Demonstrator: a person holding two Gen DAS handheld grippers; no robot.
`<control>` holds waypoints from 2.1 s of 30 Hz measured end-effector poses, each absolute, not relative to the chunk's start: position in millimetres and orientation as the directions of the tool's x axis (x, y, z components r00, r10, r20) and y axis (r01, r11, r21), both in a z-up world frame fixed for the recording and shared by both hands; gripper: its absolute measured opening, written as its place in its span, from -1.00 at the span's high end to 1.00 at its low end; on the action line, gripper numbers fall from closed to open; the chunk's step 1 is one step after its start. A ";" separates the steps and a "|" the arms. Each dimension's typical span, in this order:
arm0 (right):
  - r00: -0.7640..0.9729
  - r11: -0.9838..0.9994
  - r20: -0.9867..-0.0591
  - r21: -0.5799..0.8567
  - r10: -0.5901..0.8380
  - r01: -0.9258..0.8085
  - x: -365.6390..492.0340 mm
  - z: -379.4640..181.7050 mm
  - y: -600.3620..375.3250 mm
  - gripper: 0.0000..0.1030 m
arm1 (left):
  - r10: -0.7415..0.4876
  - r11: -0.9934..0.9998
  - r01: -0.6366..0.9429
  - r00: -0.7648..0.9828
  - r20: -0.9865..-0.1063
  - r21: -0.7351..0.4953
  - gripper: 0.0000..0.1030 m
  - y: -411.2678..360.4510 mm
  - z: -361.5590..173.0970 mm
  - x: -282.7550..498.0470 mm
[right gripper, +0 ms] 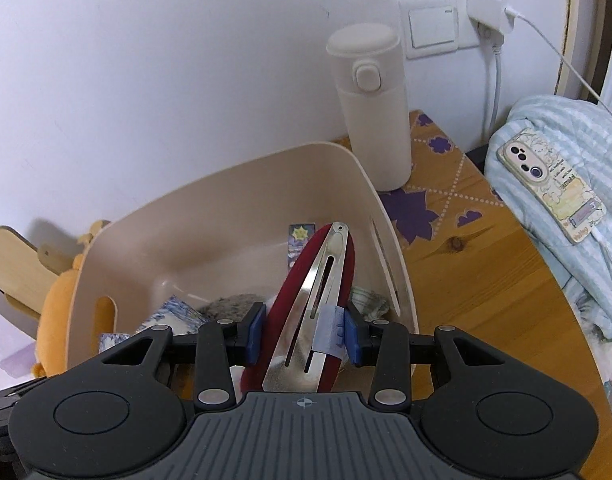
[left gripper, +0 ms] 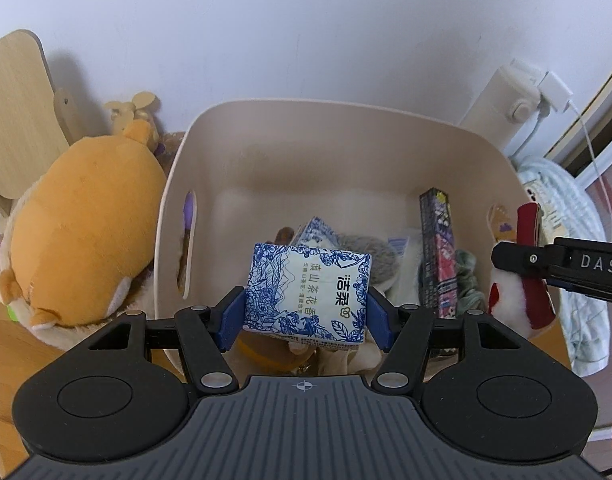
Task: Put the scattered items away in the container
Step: 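Lift the box and hair clip and carry them over the basket, then open both tools to drop the box and hair clip into the basket, then move both open tools back over the remaining items on the table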
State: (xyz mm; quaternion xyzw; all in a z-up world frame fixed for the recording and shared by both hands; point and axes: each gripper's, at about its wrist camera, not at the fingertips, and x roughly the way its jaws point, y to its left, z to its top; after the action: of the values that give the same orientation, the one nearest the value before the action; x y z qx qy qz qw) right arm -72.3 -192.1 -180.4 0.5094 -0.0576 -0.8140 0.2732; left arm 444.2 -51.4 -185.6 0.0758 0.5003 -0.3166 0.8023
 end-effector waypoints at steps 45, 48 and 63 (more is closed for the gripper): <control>-0.338 -0.841 -0.829 0.259 -0.446 0.475 20.9 -175.0 -142.9 -0.78 | -0.433 0.706 0.697 0.283 -0.856 -0.127 -0.51 7.1 -179.0 387.5; -0.307 -0.837 -0.848 0.250 -0.432 0.488 36.6 -186.4 -143.5 -0.78 | -0.404 0.709 0.695 0.263 -0.876 -0.118 -0.51 10.2 -192.9 381.0; -0.204 -0.841 -0.907 0.230 -0.367 0.489 65.6 -230.6 -157.1 -0.78 | -0.315 0.689 0.723 0.246 -0.917 -0.043 -0.51 -5.3 -234.0 363.9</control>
State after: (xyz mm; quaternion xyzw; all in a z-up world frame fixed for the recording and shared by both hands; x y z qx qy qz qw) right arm 65.6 -157.1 -230.6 0.5668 0.0538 -0.7741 0.2767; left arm 363.9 -5.3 -234.0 0.1995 0.5114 -0.3401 0.7635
